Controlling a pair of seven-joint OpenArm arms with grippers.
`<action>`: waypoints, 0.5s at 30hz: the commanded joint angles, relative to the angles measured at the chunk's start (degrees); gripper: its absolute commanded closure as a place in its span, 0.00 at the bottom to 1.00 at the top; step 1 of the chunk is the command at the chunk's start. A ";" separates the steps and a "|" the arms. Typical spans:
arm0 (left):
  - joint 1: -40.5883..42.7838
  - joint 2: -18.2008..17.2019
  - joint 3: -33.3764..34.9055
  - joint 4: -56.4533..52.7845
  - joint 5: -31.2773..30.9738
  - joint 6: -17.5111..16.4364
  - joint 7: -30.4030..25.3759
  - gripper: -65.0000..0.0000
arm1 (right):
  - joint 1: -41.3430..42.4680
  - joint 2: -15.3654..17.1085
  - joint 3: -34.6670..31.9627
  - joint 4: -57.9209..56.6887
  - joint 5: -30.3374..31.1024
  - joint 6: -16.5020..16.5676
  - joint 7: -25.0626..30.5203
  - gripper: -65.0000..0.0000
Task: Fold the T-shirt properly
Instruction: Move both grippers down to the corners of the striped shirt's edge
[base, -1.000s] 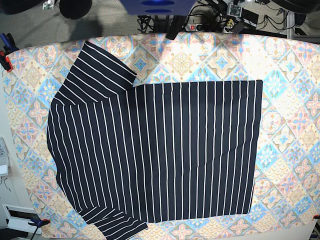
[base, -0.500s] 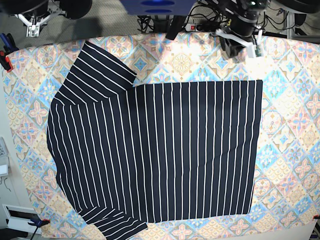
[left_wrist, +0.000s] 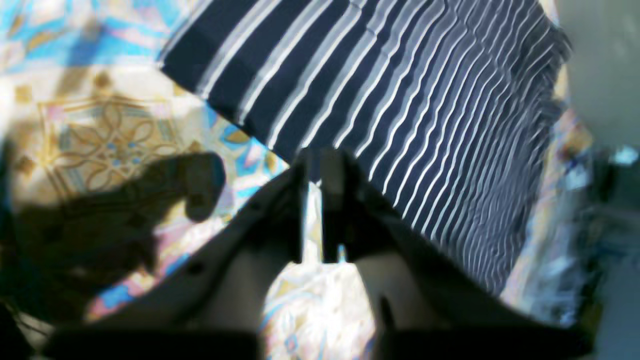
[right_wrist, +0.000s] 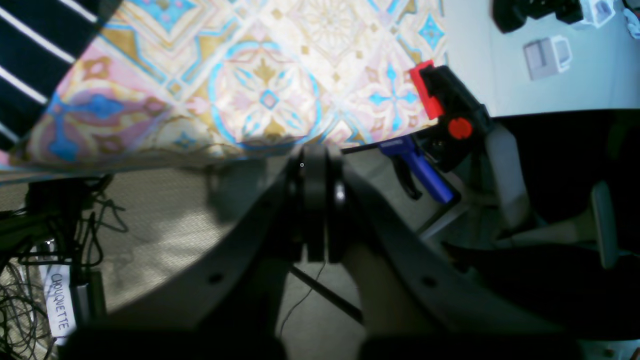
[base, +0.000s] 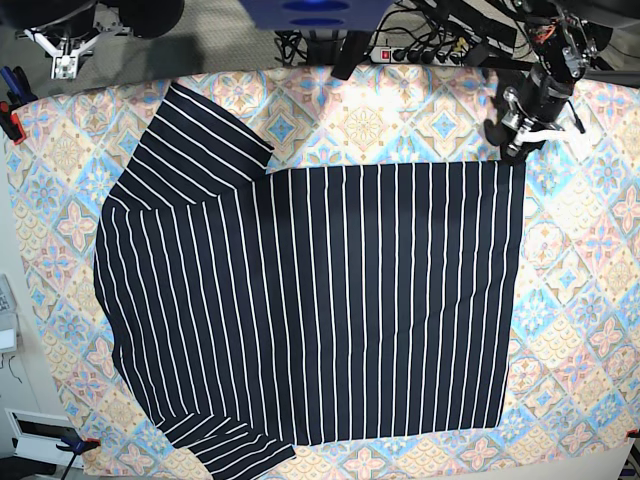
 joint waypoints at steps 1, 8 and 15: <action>-0.41 -0.54 -0.34 -0.60 -1.93 -0.55 0.05 0.82 | -0.72 0.25 0.46 0.69 -0.19 -0.49 1.13 1.00; -4.28 -0.45 -0.52 -6.40 -2.63 -0.55 -0.04 0.56 | -0.63 0.25 0.46 0.69 -0.19 -0.49 1.13 1.00; -8.59 0.61 -2.98 -14.22 -2.98 -0.55 0.14 0.53 | 0.42 0.25 0.46 0.69 -0.19 -0.49 -2.21 1.00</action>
